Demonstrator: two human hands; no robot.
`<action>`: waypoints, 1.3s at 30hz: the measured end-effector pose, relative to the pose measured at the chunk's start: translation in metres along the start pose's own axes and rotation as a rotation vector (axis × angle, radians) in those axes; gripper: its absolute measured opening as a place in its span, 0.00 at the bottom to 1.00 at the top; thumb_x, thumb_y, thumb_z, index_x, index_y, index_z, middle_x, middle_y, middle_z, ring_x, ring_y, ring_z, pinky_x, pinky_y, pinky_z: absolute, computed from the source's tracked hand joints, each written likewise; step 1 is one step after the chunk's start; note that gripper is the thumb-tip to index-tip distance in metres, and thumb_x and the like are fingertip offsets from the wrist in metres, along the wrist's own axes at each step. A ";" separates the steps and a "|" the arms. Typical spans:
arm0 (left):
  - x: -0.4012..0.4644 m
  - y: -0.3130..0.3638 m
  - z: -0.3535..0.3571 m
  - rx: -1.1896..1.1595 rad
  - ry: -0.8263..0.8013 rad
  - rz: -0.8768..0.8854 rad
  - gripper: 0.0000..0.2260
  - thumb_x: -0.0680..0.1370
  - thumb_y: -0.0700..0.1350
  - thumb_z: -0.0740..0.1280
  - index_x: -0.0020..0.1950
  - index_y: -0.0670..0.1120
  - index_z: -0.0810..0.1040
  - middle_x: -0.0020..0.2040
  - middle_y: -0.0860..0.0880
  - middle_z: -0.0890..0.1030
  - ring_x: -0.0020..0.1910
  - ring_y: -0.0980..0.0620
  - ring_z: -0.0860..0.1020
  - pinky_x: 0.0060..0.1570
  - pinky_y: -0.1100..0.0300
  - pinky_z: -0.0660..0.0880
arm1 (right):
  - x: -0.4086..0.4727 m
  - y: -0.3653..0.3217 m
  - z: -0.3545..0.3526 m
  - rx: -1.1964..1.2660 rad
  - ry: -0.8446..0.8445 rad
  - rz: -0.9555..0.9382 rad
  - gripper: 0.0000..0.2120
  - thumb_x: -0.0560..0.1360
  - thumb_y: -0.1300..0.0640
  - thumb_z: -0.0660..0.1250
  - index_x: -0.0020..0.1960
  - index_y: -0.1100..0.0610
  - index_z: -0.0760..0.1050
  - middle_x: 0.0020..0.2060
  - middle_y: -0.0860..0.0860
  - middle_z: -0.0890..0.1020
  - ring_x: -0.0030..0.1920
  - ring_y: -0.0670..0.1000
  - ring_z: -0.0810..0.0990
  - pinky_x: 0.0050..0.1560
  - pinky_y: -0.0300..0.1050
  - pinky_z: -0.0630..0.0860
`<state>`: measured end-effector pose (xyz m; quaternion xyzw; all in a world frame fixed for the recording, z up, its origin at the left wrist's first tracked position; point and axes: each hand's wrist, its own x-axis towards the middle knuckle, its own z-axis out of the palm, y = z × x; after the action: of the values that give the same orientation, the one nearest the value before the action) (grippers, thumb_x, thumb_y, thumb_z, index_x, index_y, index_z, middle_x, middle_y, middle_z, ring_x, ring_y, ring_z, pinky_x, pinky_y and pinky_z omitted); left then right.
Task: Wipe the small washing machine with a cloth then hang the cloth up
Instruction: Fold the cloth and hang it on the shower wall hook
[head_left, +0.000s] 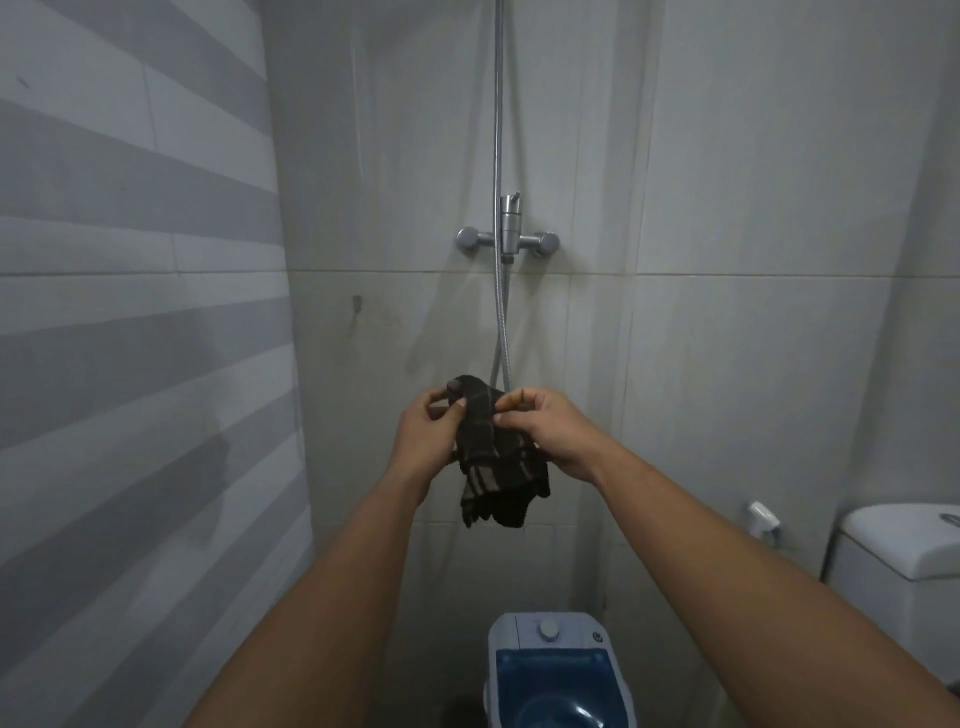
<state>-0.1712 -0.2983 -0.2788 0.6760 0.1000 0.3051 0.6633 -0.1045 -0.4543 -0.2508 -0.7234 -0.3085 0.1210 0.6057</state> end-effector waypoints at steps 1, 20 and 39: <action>0.000 -0.002 -0.001 0.027 0.026 0.021 0.12 0.79 0.49 0.67 0.61 0.50 0.76 0.53 0.47 0.83 0.52 0.49 0.83 0.49 0.50 0.82 | 0.001 -0.002 0.000 0.014 0.034 0.014 0.05 0.78 0.62 0.71 0.53 0.57 0.79 0.45 0.56 0.83 0.45 0.55 0.83 0.48 0.53 0.80; -0.025 -0.025 0.024 0.183 -0.356 0.143 0.47 0.62 0.70 0.74 0.76 0.61 0.57 0.75 0.53 0.66 0.70 0.49 0.71 0.68 0.43 0.71 | -0.005 -0.024 -0.032 0.198 0.027 0.158 0.18 0.77 0.62 0.71 0.67 0.60 0.76 0.54 0.61 0.84 0.45 0.56 0.85 0.44 0.50 0.85; 0.046 0.007 -0.061 0.173 -0.409 -0.043 0.14 0.71 0.47 0.77 0.50 0.42 0.81 0.43 0.45 0.86 0.45 0.46 0.86 0.46 0.54 0.80 | 0.076 -0.048 -0.007 -0.722 -0.283 -0.035 0.19 0.69 0.49 0.80 0.52 0.59 0.83 0.48 0.57 0.87 0.48 0.54 0.87 0.53 0.48 0.83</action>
<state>-0.1699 -0.2227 -0.2637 0.7758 0.0037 0.1376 0.6157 -0.0558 -0.4112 -0.1888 -0.8609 -0.4238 0.0928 0.2656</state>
